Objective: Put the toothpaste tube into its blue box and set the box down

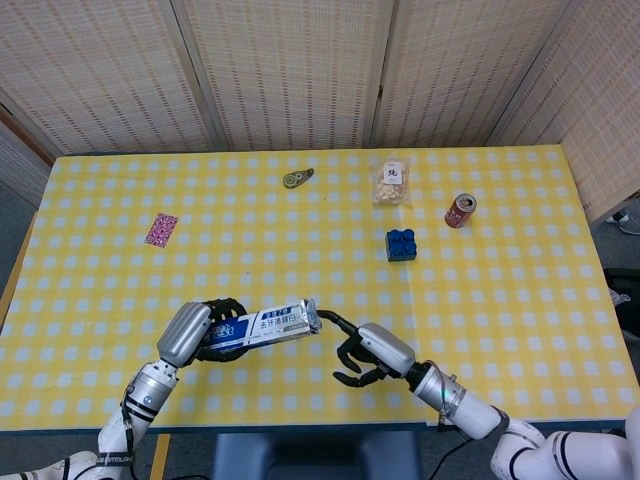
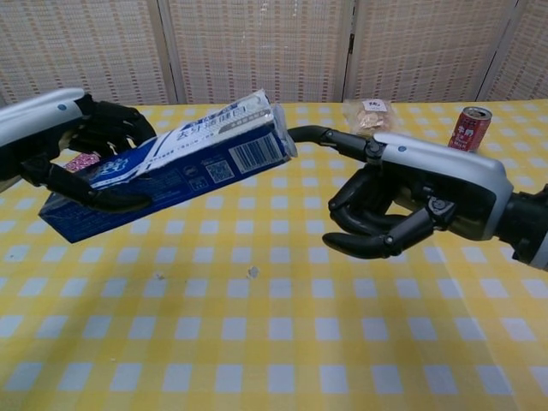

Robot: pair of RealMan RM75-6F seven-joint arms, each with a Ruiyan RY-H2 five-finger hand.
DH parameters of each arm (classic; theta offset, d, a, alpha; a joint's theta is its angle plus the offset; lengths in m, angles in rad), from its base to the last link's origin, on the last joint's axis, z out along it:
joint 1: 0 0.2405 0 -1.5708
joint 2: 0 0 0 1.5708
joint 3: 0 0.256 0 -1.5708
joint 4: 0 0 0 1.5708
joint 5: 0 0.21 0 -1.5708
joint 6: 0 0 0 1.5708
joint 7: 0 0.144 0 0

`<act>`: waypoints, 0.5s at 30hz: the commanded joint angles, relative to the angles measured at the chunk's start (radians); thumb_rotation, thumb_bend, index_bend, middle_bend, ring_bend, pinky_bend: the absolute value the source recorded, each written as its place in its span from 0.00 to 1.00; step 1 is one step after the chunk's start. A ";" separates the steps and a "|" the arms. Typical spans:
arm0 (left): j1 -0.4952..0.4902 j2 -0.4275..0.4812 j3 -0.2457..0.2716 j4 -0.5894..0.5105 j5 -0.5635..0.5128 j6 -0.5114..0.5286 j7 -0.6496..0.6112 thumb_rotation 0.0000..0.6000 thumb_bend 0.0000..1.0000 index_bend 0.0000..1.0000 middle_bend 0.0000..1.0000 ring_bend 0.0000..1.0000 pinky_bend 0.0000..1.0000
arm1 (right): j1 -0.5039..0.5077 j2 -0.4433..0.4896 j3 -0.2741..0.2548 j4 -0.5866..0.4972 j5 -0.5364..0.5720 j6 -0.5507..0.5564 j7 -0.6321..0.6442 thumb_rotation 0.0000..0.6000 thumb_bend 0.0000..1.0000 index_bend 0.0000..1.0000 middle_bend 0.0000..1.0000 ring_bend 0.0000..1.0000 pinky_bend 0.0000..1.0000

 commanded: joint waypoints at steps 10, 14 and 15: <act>0.002 -0.006 0.002 -0.001 0.020 0.019 -0.008 1.00 0.37 0.53 0.64 0.51 0.58 | 0.024 -0.034 -0.004 0.015 -0.006 0.004 0.041 1.00 0.39 0.00 0.85 0.96 1.00; 0.003 -0.007 0.003 0.000 0.024 0.024 -0.010 1.00 0.37 0.54 0.64 0.51 0.58 | 0.032 -0.036 -0.007 0.020 -0.008 0.006 0.060 1.00 0.39 0.00 0.85 0.94 1.00; 0.003 -0.007 0.004 0.000 0.024 0.024 -0.011 1.00 0.37 0.54 0.64 0.51 0.58 | 0.032 -0.035 -0.008 0.020 -0.009 0.008 0.063 1.00 0.39 0.00 0.85 0.94 1.00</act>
